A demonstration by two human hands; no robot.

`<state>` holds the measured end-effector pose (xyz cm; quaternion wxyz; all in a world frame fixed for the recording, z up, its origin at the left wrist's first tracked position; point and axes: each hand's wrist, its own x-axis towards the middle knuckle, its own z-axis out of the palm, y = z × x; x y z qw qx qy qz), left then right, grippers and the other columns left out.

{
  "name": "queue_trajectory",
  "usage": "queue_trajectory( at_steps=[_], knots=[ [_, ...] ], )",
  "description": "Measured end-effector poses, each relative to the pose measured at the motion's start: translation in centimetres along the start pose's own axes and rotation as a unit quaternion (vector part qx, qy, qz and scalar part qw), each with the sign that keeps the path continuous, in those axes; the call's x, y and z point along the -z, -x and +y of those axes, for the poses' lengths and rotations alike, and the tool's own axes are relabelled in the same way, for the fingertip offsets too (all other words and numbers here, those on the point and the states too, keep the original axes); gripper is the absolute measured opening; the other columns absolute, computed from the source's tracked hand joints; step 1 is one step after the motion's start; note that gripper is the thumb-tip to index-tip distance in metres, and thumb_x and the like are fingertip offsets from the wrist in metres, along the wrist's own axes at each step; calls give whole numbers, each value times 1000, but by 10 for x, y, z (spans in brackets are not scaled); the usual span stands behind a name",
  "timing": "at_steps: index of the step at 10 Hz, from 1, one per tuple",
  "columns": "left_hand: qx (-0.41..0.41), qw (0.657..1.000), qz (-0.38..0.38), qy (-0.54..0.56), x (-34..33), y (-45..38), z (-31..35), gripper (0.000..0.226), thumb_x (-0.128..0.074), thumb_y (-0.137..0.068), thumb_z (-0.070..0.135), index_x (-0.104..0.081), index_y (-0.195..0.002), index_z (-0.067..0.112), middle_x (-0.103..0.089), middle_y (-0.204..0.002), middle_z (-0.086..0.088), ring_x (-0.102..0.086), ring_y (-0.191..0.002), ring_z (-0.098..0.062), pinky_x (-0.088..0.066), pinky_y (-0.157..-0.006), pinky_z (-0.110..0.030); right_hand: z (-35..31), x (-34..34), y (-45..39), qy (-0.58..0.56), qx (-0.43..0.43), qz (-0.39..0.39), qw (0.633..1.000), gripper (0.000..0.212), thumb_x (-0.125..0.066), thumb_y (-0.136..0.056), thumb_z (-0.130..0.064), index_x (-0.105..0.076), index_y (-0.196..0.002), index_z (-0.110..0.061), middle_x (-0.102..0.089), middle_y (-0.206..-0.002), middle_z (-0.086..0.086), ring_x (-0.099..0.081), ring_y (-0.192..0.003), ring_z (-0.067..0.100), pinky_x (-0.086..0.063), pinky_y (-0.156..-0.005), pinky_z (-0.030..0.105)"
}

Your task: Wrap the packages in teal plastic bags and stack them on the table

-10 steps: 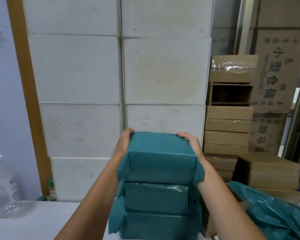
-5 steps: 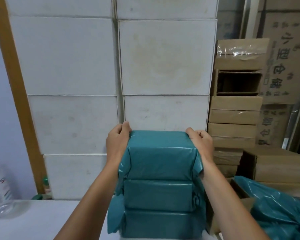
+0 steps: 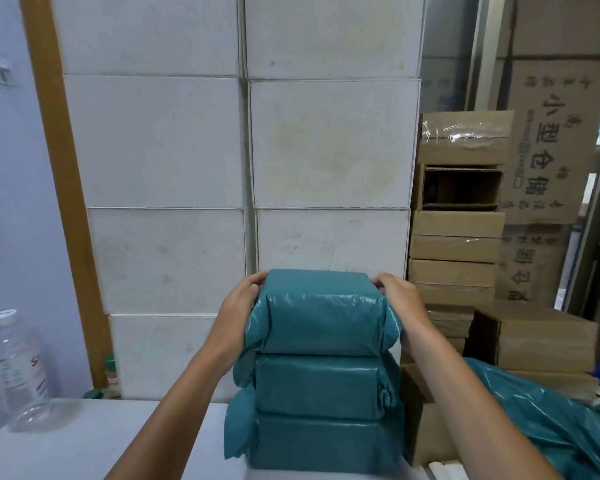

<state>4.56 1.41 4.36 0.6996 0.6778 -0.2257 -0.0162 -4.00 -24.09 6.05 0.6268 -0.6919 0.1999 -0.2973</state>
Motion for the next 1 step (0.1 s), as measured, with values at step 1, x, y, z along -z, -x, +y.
queue_trajectory(
  at_steps=[1],
  knots=[
    [-20,999,23,-10,12,18,0,41,-37,-109,34,-57,-144,27,-63,-134,14,-59,-121,0,-48,-99,-27,-12,12,24,37,27,28,999,25,-50,-106,-26,-72,-102,-14,-73,-103,3,-67,-94,19,-51,-78,34]
  ],
)
